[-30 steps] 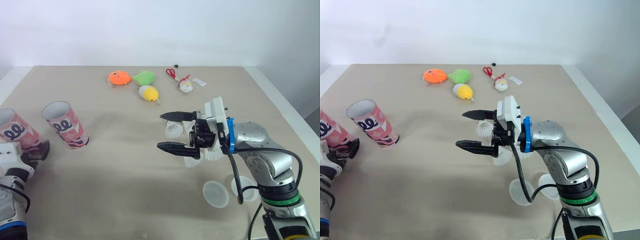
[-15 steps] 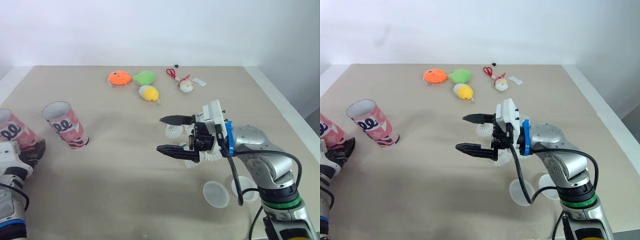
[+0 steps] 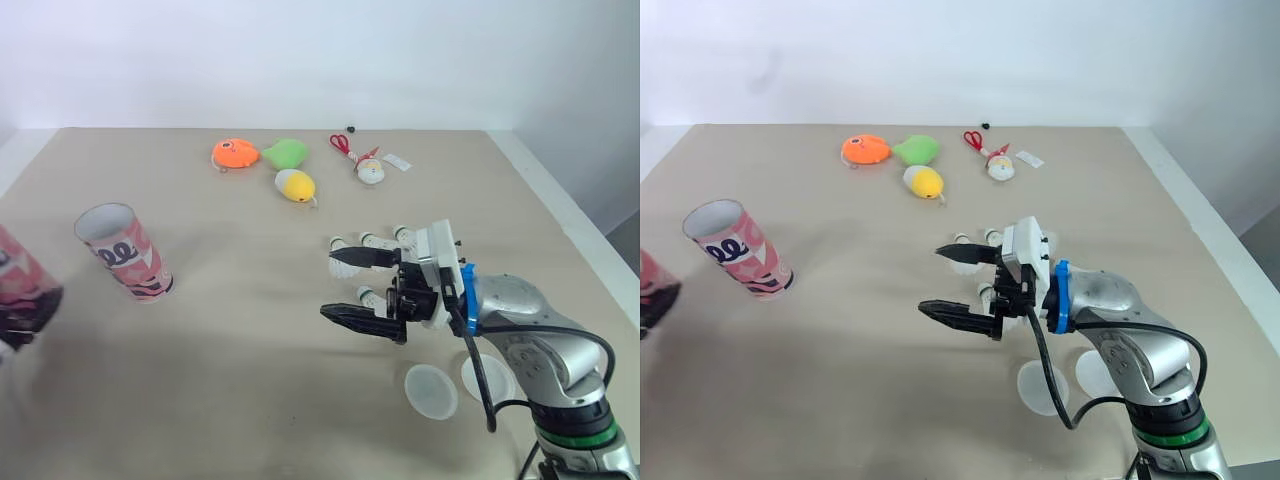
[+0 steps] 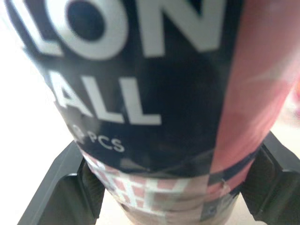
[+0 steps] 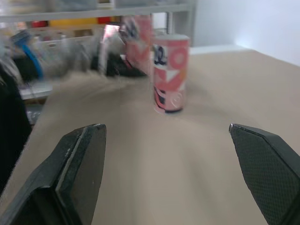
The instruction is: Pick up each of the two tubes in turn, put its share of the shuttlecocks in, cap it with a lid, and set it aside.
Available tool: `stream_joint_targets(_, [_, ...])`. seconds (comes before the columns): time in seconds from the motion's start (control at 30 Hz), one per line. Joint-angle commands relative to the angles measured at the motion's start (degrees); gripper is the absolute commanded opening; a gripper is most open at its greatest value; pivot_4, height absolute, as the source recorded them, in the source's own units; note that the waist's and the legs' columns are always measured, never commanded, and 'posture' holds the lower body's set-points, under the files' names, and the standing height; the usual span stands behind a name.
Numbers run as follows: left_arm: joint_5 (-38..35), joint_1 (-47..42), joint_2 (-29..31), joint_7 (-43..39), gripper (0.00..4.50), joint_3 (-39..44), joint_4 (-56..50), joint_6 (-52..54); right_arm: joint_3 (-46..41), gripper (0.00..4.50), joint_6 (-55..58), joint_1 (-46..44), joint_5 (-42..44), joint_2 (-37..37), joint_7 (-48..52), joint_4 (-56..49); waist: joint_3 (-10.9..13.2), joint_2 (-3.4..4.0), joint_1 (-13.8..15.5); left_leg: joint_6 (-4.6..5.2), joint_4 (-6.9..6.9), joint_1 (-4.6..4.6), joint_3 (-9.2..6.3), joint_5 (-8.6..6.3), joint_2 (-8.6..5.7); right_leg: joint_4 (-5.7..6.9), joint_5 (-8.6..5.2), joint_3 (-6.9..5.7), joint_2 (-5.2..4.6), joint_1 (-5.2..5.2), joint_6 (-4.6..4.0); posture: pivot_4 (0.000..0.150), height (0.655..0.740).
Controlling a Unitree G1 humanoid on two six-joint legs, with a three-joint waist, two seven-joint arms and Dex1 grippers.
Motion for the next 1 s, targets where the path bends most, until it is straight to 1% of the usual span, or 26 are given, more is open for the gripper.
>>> stream_joint_targets(0.03, [-1.3, 8.5, 8.4, -14.9, 3.30, 6.8, -6.0, 5.3, -3.9, 4.50, -0.8, 5.7, 1.2, -1.5, -2.0, -5.7, 0.0, 0.19, 0.1, -0.02, -0.15, 0.02, 0.05, 0.01, -0.04, 0.00, -0.06, -0.06, -0.10, -0.10, -0.07, 0.150, 0.7400])
stream_joint_targets(0.07, [-1.1, 10.3, 9.7, -17.3, 3.30, 7.7, -6.6, 5.8, -4.5, 4.50, -1.0, 6.9, 1.2, -1.7, -2.4, -6.4, 0.1, 0.29, 0.1, -0.03, -0.24, 0.03, 0.10, 0.02, -0.05, -0.04, -0.07, -0.12, -0.14, -0.12, -0.10, 0.150, 0.7400])
stream_joint_targets(0.13, [-2.5, 13.8, 13.1, -23.1, 3.30, 11.2, -9.6, 11.6, -6.5, 4.50, -2.3, 10.4, 1.0, -2.3, -3.0, -8.1, 0.1, 0.48, 0.1, -0.04, -0.28, 0.02, 0.19, 0.02, -0.05, -0.02, -0.09, -0.13, -0.16, -0.12, -0.10, 0.150, 0.7400])
stream_joint_targets(0.23, [-3.1, 16.2, 18.1, -31.1, 3.30, 14.7, -15.4, 17.8, -10.0, 4.50, -3.2, 17.4, 2.0, -2.8, -4.1, -12.3, 0.1, 0.41, 0.3, -0.04, -0.29, 0.00, 0.19, 0.03, 0.00, 0.03, -0.16, -0.20, 0.02, -0.14, -0.07, 0.150, 0.7400])
stream_joint_targets(0.33, [-1.6, 15.2, 20.9, -35.0, 3.30, 13.1, -19.4, 18.5, -11.6, 4.50, -4.3, 24.2, 1.4, -3.6, -4.0, -15.4, 0.1, 0.47, 0.3, -0.04, -0.27, 0.06, 0.17, 0.04, -0.01, 0.05, -0.31, -0.28, 0.20, -0.04, 0.05, 0.150, 0.7400])
stream_joint_targets(0.4, [-1.4, 12.8, 23.2, -36.3, 3.30, 9.0, -22.2, 17.7, -12.7, 4.50, -5.5, 28.7, 1.2, -3.2, -4.5, -17.4, 0.1, 0.49, 0.3, -0.04, -0.28, 0.17, 0.34, 0.03, 0.00, 0.09, -0.38, -0.24, 0.41, 0.00, 0.24, 0.150, 0.7400])
stream_joint_targets(0.43, [-1.3, 11.2, 24.5, -36.4, 3.30, 5.9, -23.7, 17.0, -13.0, 4.50, -6.5, 31.5, 0.2, -3.4, -4.4, -18.5, 0.1, 0.50, 0.3, -0.03, -0.27, 0.20, 0.39, 0.04, 0.00, 0.12, -0.51, -0.18, 0.50, 0.00, 0.50, 0.150, 0.7400])
stream_joint_targets(0.53, [4.2, 7.0, 28.3, -35.4, 3.30, -6.0, -25.1, 10.5, -12.5, 4.50, -10.3, 38.4, -5.3, -3.4, -4.4, -19.0, 0.1, 0.50, 0.3, -0.03, -0.26, 0.28, 0.51, 0.04, 0.00, 0.15, -0.47, 0.01, 0.60, 0.02, 0.64, 0.150, 0.7400])
stream_joint_targets(0.6, [7.0, 2.1, 30.4, -33.7, 3.30, -15.5, -24.9, 8.0, -10.8, 4.50, -10.8, 39.4, -7.5, -2.0, -6.7, -17.0, 0.1, 0.48, 0.0, -0.03, -0.24, 0.34, 0.64, 0.04, 0.01, 0.14, -0.41, 0.17, 0.67, 0.02, 0.69, 0.150, 0.7400])
stream_joint_targets(0.63, [8.7, -1.3, 30.7, -32.6, 3.30, -20.4, -24.6, 7.3, -8.8, 4.50, -11.4, 39.5, -10.0, -1.8, -7.5, -16.0, 0.1, 0.46, -0.1, -0.03, -0.22, 0.36, 0.69, 0.04, 0.02, 0.14, -0.37, 0.25, 0.74, 0.02, 0.70, 0.150, 0.7400])
stream_joint_targets(0.67, [11.0, -4.4, 31.1, -32.0, 3.30, -24.7, -24.2, 6.3, -7.6, 4.50, -10.2, 39.3, -10.5, -1.2, -8.9, -15.6, 0.1, 0.40, -0.1, -0.02, -0.18, 0.36, 0.70, 0.04, 0.01, 0.13, -0.33, 0.33, 0.83, 0.03, 0.72, 0.150, 0.7400])
stream_joint_targets(0.73, [14.2, -10.0, 31.0, -31.5, 3.30, -31.3, -24.0, 5.8, -5.9, 4.50, -9.6, 38.5, -11.9, -0.1, -11.4, -14.9, 0.1, 0.39, 0.1, 0.00, -0.12, 0.35, 0.72, 0.07, 0.03, 0.16, -0.27, 0.53, 1.01, 0.01, 0.73, 0.150, 0.7400])
stream_joint_targets(0.8, [15.9, -15.9, 29.8, -31.7, 3.30, -36.3, -24.7, 6.6, -4.4, 4.50, -9.4, 37.1, -13.3, 1.2, -13.6, -13.7, 0.1, 0.38, 0.2, -0.01, -0.09, 0.33, 0.70, 0.08, 0.05, 0.17, -0.27, 0.56, 1.10, 0.00, 0.72, 0.150, 0.7400])
stream_joint_targets(0.9, [18.7, -23.4, 27.1, -31.6, 3.30, -42.6, -25.1, 7.1, -2.4, 4.50, -7.4, 35.8, -14.3, 3.0, -17.0, -12.6, 0.1, 0.37, 0.3, -0.01, -0.03, 0.26, 0.70, 0.08, 0.10, 0.19, -0.26, 0.58, 1.20, -0.03, 0.72, 0.150, 0.7400])
stream_joint_targets(1.0, [20.3, -28.3, 24.4, -31.9, 3.30, -46.7, -25.7, 10.0, -0.8, 4.50, -5.3, 33.6, -15.5, 4.9, -20.7, -11.2, 0.1, 0.37, 0.3, -0.01, -0.02, 0.23, 0.69, 0.08, 0.10, 0.22, -0.17, 0.59, 1.24, -0.05, 0.90, 0.150, 0.7400])
